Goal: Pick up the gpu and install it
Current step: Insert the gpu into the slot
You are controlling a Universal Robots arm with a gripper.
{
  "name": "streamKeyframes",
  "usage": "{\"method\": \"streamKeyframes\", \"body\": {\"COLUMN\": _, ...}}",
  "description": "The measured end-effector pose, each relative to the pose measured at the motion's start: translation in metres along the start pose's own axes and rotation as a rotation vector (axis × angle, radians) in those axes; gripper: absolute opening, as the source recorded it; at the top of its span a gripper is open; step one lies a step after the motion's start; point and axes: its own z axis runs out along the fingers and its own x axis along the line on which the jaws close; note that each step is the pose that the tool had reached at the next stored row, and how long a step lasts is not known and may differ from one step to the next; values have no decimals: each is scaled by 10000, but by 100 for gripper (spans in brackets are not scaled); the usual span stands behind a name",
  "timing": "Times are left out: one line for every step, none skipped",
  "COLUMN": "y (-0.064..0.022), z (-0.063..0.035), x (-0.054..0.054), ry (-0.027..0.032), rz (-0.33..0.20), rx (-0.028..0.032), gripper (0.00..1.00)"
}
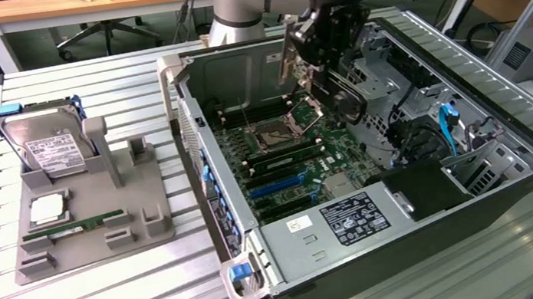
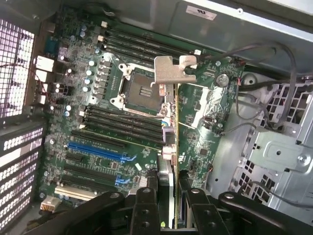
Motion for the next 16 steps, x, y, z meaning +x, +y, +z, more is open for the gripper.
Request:
{"method": "streamKeyframes", "body": {"y": 0, "z": 0, "x": 0, "ry": -10, "rz": -114, "rx": -2, "gripper": 27}}
{"method": "streamKeyframes", "body": {"y": 0, "z": 1, "x": 0, "ry": -30, "rz": -326, "rx": -5, "gripper": 27}}
{"method": "streamKeyframes", "body": {"y": 0, "z": 1, "x": 0, "ry": -46, "rz": -486, "rx": -7, "gripper": 27}}
{"method": "streamKeyframes", "body": {"y": 0, "z": 2, "x": 0, "ry": -54, "rz": -582, "rx": -8, "gripper": 27}}
{"method": "streamKeyframes", "body": {"y": 0, "z": 2, "x": 0, "ry": -64, "rz": -698, "rx": -7, "gripper": 27}}
{"method": "streamKeyframes", "body": {"y": 0, "z": 3, "x": 0, "ry": -83, "rz": -893, "rx": -10, "gripper": 27}}
{"method": "streamKeyframes", "body": {"y": 0, "z": 4, "x": 0, "ry": -97, "rz": -1049, "rx": -11, "gripper": 27}}
{"method": "streamKeyframes", "body": {"y": 0, "z": 4, "x": 0, "ry": -110, "rz": -1193, "rx": -12, "gripper": 27}}
{"method": "streamKeyframes", "body": {"y": 0, "z": 5, "x": 0, "ry": -127, "rz": -1376, "rx": -14, "gripper": 27}}
{"method": "streamKeyframes", "body": {"y": 1, "z": 6, "x": 0, "ry": -149, "rz": -1612, "rx": -18, "gripper": 27}}
{"method": "streamKeyframes", "body": {"y": 1, "z": 7, "x": 0, "ry": -168, "rz": -1817, "rx": -19, "gripper": 27}}
{"method": "streamKeyframes", "body": {"y": 1, "z": 8, "x": 0, "ry": -183, "rz": -1993, "rx": -20, "gripper": 27}}
{"method": "streamKeyframes", "body": {"y": 1, "z": 9, "x": 0, "ry": -192, "rz": -2090, "rx": -21, "gripper": 27}}
{"method": "streamKeyframes", "body": {"y": 1, "z": 10, "x": 1, "ry": -203, "rz": -2227, "rx": -18, "gripper": 27}}
{"method": "streamKeyframes", "body": {"y": 1, "z": 10, "x": 0, "ry": -212, "rz": -2324, "rx": -18, "gripper": 27}}
{"method": "streamKeyframes", "body": {"y": 0, "z": 10, "x": 1, "ry": -219, "rz": -2413, "rx": -19, "gripper": 27}}
